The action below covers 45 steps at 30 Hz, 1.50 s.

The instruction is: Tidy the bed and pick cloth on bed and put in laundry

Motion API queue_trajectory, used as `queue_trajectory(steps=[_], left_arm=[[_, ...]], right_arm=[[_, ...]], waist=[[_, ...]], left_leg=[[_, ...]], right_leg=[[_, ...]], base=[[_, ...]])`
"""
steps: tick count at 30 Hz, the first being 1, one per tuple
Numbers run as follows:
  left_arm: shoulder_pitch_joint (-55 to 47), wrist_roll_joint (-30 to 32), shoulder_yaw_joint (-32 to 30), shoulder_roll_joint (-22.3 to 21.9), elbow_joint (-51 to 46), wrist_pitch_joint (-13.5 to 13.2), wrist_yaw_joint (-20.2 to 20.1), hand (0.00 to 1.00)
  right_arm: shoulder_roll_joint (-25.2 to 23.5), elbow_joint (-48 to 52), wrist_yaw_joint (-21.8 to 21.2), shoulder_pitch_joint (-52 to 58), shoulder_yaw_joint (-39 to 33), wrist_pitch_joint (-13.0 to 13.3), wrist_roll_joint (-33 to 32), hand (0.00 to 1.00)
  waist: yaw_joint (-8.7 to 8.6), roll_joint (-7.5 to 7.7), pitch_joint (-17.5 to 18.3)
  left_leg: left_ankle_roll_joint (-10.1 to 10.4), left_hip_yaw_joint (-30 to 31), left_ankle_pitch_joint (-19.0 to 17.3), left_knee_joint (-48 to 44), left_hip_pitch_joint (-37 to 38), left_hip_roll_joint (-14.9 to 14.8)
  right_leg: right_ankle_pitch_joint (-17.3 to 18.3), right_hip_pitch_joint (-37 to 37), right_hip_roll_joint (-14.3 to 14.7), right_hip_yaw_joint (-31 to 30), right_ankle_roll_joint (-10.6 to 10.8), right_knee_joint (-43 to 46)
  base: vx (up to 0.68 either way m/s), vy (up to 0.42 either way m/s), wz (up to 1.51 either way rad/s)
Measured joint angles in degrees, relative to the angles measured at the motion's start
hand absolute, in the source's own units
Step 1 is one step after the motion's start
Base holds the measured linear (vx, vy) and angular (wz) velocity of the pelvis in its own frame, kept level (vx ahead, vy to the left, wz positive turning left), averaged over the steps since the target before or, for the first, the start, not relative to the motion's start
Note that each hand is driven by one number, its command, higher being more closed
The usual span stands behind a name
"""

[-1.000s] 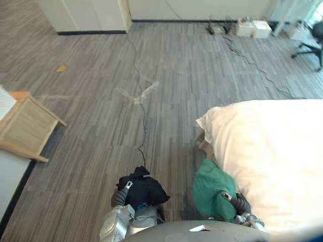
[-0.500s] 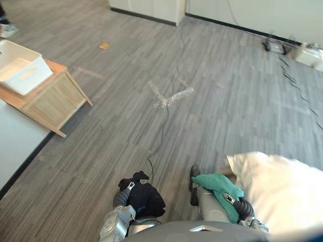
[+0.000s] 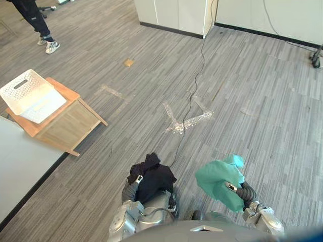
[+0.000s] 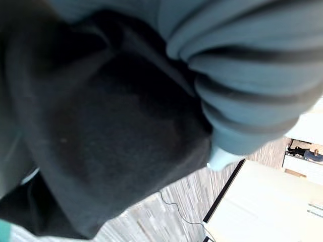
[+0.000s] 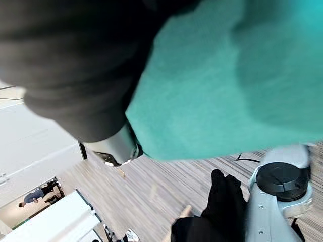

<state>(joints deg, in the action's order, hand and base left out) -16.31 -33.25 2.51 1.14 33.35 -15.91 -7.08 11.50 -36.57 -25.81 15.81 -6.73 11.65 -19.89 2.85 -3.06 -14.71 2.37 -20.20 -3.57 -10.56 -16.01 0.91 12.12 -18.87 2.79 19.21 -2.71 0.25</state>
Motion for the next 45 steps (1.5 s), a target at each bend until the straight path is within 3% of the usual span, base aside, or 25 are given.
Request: queue_trajectory(steps=[3,4,5,6,7,8,10,11,14,16,17,19,20,22,23,24,26,28,31,34,36,38,40,42,45], left_arm=[[0.2,-2.9,-0.3,-0.3,0.0,0.8,1.1,1.0],[0.4,-3.7,-0.9,-0.6,0.3,1.7,1.5,1.0],[0.7,-3.7,-1.2,-0.2,0.8,2.0,2.2,1.0],[1.7,-3.7,-1.3,1.1,1.3,2.2,3.0,1.0],[2.1,-3.7,-1.3,2.2,1.3,2.2,3.3,1.0],[2.5,-3.6,-1.4,3.4,1.7,2.3,3.6,1.0],[2.5,-3.3,-1.4,3.3,2.0,2.5,4.5,1.0],[2.0,-3.2,-1.4,2.5,1.9,2.6,5.0,1.0],[1.2,-3.2,-1.2,2.2,1.7,2.0,5.1,1.0],[1.4,-3.1,-0.9,2.9,1.7,1.9,5.1,1.0],[1.7,-2.9,-0.9,3.5,1.7,1.8,5.0,1.0],[1.7,-1.4,-0.8,4.7,1.8,1.7,4.9,1.0],[1.6,-0.8,-0.7,4.9,1.9,1.8,4.9,1.0],[0.0,-0.2,-0.4,4.8,1.7,1.9,4.5,1.0],[-1.2,0.2,-0.2,4.5,2.2,2.0,4.2,1.0],[-1.8,0.2,-0.3,4.0,2.3,2.0,3.8,1.0],[-2.3,0.1,0.1,2.7,2.9,2.3,3.3,1.0],[-3.1,0.0,0.3,1.2,2.9,2.4,2.3,1.0],[-2.8,0.1,0.3,1.3,1.8,2.2,1.9,1.0],[-2.8,-1.1,0.5,1.6,-0.5,2.1,0.2,1.0],[-2.9,-2.3,1.1,1.3,-2.8,2.4,-1.9,1.0],[-2.5,-3.2,2.4,0.3,-3.3,2.6,-2.9,1.0],[-2.4,-3.3,3.8,0.0,-3.8,2.6,-3.6,1.0],[-2.0,-3.3,4.3,1.0,-4.0,2.6,-3.7,1.0],[-0.1,-2.7,4.0,0.6,-2.6,2.7,0.3,1.0]], right_arm=[[0.6,0.0,0.0,1.8,0.3,0.0,0.9,1.0],[0.7,-0.7,0.0,1.6,0.2,-0.3,0.9,1.0],[0.4,-1.3,0.1,1.4,0.3,-0.7,0.9,1.0],[-0.6,-2.4,0.1,0.8,0.6,-0.8,1.0,1.0],[-1.2,-3.0,0.1,0.4,1.1,-0.8,1.0,1.0],[-2.4,-3.9,0.0,0.0,2.2,-0.8,1.1,1.0],[-2.5,-4.4,0.1,-1.0,2.7,-0.8,1.1,1.0],[-2.4,-4.2,0.1,-1.2,2.7,-0.5,1.0,1.0],[-2.6,-3.1,0.3,-0.8,3.5,0.7,0.8,1.0],[-2.6,-3.3,0.6,-1.1,3.5,1.3,0.5,1.0],[-2.7,-3.3,1.0,-1.1,3.5,1.6,-0.3,1.0],[-2.8,-3.2,1.3,-1.9,3.4,1.9,-0.3,1.0],[-3.0,-3.2,1.3,-2.3,3.2,1.9,-0.3,1.0],[-4.0,-3.1,1.5,-1.8,3.4,1.9,-1.6,1.0],[-3.6,-2.3,2.1,-1.4,4.0,1.6,-2.3,1.0],[-3.5,-1.5,2.5,-1.5,4.0,1.2,-2.6,1.0],[-3.0,0.2,4.5,-3.6,4.2,0.3,-3.7,1.0],[-1.3,2.0,4.8,-4.1,4.7,-0.7,-3.6,1.0],[-1.2,2.0,4.7,-3.5,4.0,-0.7,-3.3,1.0],[-1.5,3.9,4.0,-2.2,2.7,-0.7,-0.8,1.0],[-1.3,5.0,3.3,-1.5,2.5,-0.6,1.1,1.0],[-1.4,5.1,3.2,-1.4,1.7,-0.6,1.7,1.0],[-1.5,5.3,3.2,-1.3,1.1,-0.5,2.2,1.0],[-1.8,5.5,3.5,-0.8,1.4,0.0,2.2,1.0],[-1.2,5.5,4.0,-2.7,2.6,0.0,2.2,1.0]], waist=[[0.89,0.21,0.7],[1.13,0.36,1.1],[1.07,0.73,1.5],[0.87,3.44,2.6],[0.75,4.78,2.9],[-0.06,7.76,2.8],[-0.26,7.75,2.3],[-0.51,5.94,1.6],[-1.02,3.03,1.6],[-0.62,2.74,1.5],[-0.18,3.61,1.8],[0.39,6.11,1.8],[0.2,7.49,1.0],[-0.24,6.41,1.3],[-0.31,4.31,2.3],[0.13,3.36,3.0],[-0.42,0.24,2.9],[-0.04,-2.73,2.1],[0.31,-1.87,1.3],[1.02,-0.8,0.9],[0.66,-0.13,0.6],[0.44,-0.21,0.7],[0.29,-0.21,0.7],[1.1,1.18,1.5],[1.17,1.96,2.4]], left_leg=[[-4.6,-9.0,0.4,2.9,0.6,-0.5],[-12.2,-8.8,5.2,3.1,1.5,0.0],[-14.1,-8.4,6.4,3.3,1.9,0.6],[-16.0,-7.8,6.0,3.6,3.0,3.0],[-16.2,-6.4,5.0,3.9,3.9,4.5],[-16.7,-2.5,3.4,4.6,6.4,7.5],[-16.5,2.9,0.4,3.5,10.6,8.9],[-16.0,7.1,-1.4,3.3,14.9,8.3],[-12.2,17.0,-4.9,3.3,21.7,5.8],[-9.1,22.1,-6.6,3.2,24.1,4.5],[-7.4,25.0,-7.7,3.3,25.0,4.4],[-5.0,28.5,-9.4,3.0,26.0,6.2],[-3.4,30.0,-10.9,2.3,27.5,6.5],[-3.1,32.5,-17.5,-2.0,30.0,4.7],[-3.1,34.1,-22.2,-5.6,30.9,1.9],[-1.9,33.9,-23.4,-7.7,31.1,0.6],[-0.4,27.1,-20.2,-28.8,22.5,-2.2],[0.1,21.7,1.2,-48.4,13.3,-8.5],[0.3,19.3,-3.1,-57.3,5.2,-6.8],[0.2,13.4,-6.4,-47.3,0.8,-5.7],[0.3,6.6,-6.5,-21.1,1.2,-3.6],[0.2,1.3,-0.4,-0.6,3.7,-2.0],[-0.9,-3.2,3.7,7.0,3.9,-2.0],[-7.9,-6.4,7.3,5.4,4.4,-0.6],[-11.6,-5.5,3.1,6.0,7.5,3.0]], right_leg=[[5.5,-5.1,1.2,2.4,5.7,2.5],[7.8,-2.5,-0.3,3.3,6.6,12.3],[8.0,0.2,-2.1,3.9,7.0,19.8],[5.2,7.4,-7.2,3.6,8.8,37.2],[1.3,10.5,-9.6,3.2,9.0,44.8],[-7.7,14.9,-13.9,3.0,8.2,56.0],[-3.5,19.7,-17.1,3.2,4.3,64.1],[-0.9,21.6,-17.3,3.1,3.5,64.1],[2.5,28.0,-16.0,0.8,6.6,48.6],[0.6,30.2,-13.4,-2.2,8.8,29.8],[-3.9,31.5,-12.7,-4.7,11.2,15.7],[-6.7,36.6,-14.9,-8.8,14.7,9.2],[-7.9,37.1,-15.5,-10.8,14.2,8.3],[-9.8,35.3,-14.3,-12.6,11.0,9.4],[-14.3,35.5,-11.7,-12.5,7.6,14.4],[-14.6,36.0,-10.9,-12.0,7.0,17.4],[-9.4,35.3,-9.7,-8.7,4.2,23.2],[-5.9,28.6,-6.4,-6.6,2.1,20.3],[-3.3,19.6,-6.1,-6.2,0.0,15.1],[-3.1,14.6,-6.1,-5.4,-0.5,9.9],[-2.8,11.3,-6.1,-4.0,0.6,6.5],[-2.4,8.5,-5.3,-2.7,1.7,4.2],[-1.0,5.7,-4.3,-0.8,3.9,2.9],[2.3,2.1,-6.2,0.5,6.8,3.3],[3.5,7.8,-12.1,0.3,11.5,21.6]], base=[[0.53,0.006,0.18],[0.68,0.051,0.24],[0.68,0.1,0.57],[0.45,0.082,0.69],[0.57,0.058,1.1],[0.59,0.001,1.35],[0.63,0.016,1.49],[0.64,0.035,1.7],[0.7,-0.063,1.65],[0.52,-0.147,1.43],[0.54,-0.277,1.21],[0.66,-0.387,1.07],[0.55,-0.393,1.23],[0.55,-0.405,1.22],[0.45,-0.339,0.65],[0.57,-0.43,0.61],[0.56,-0.485,0.45],[0.51,-0.37,0.28],[0.46,-0.265,0.11],[0.36,-0.178,-0.08],[0.49,-0.104,0.14],[0.49,-0.018,0.31],[0.58,0.059,0.4],[0.54,0.106,0.37],[0.52,0.165,0.32]])
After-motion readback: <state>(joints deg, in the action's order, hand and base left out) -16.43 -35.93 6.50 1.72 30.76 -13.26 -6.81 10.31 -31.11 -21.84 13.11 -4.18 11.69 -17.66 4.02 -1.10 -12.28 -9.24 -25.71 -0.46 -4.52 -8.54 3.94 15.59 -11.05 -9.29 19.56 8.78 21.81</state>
